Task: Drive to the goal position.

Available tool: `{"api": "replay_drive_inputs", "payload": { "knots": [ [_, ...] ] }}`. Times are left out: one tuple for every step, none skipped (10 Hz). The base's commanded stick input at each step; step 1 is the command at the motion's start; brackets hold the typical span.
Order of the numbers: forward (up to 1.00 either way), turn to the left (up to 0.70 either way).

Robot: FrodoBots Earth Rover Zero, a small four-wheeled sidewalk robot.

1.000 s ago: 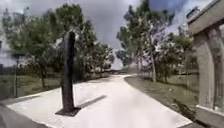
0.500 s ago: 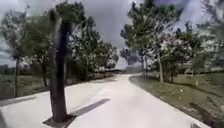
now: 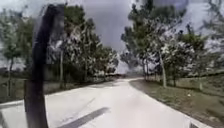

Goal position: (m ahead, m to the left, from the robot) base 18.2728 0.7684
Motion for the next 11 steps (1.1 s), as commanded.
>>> {"api": "replay_drive_inputs", "payload": {
  "knots": [
    [0.69, 0.01],
    [0.69, 0.01],
    [0.69, 0.01],
    [0.69, 0.01],
    [0.69, 0.01],
    [0.69, 0.01],
    [0.69, 0.01],
    [0.69, 0.01],
    [0.69, 0.01],
    [0.69, 0.01],
    [0.69, 0.01]
  ]
}}
